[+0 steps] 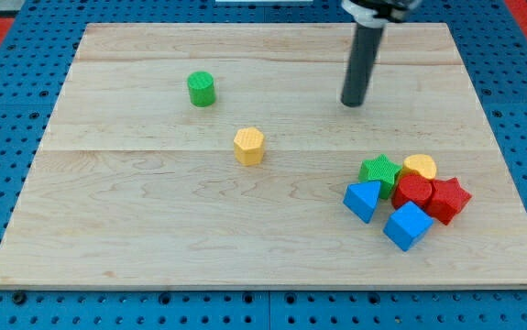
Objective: Place green circle left diagonally towards yellow hexagon
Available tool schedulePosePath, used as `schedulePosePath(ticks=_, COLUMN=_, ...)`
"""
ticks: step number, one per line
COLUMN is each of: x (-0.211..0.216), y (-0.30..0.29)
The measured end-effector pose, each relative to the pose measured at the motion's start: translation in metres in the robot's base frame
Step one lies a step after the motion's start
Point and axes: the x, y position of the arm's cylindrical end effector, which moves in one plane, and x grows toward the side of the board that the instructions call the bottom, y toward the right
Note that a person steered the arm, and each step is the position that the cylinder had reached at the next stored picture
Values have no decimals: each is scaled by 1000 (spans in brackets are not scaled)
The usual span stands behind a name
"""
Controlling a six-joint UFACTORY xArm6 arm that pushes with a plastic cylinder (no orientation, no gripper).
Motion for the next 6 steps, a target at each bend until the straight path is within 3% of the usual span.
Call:
schedulePosePath(ticks=1, x=-46, y=-55)
schedulePosePath(ticks=2, x=-58, y=-76)
schedulePosePath(ticks=4, x=-51, y=-174)
schedulePosePath(ticks=6, x=-14, y=-202)
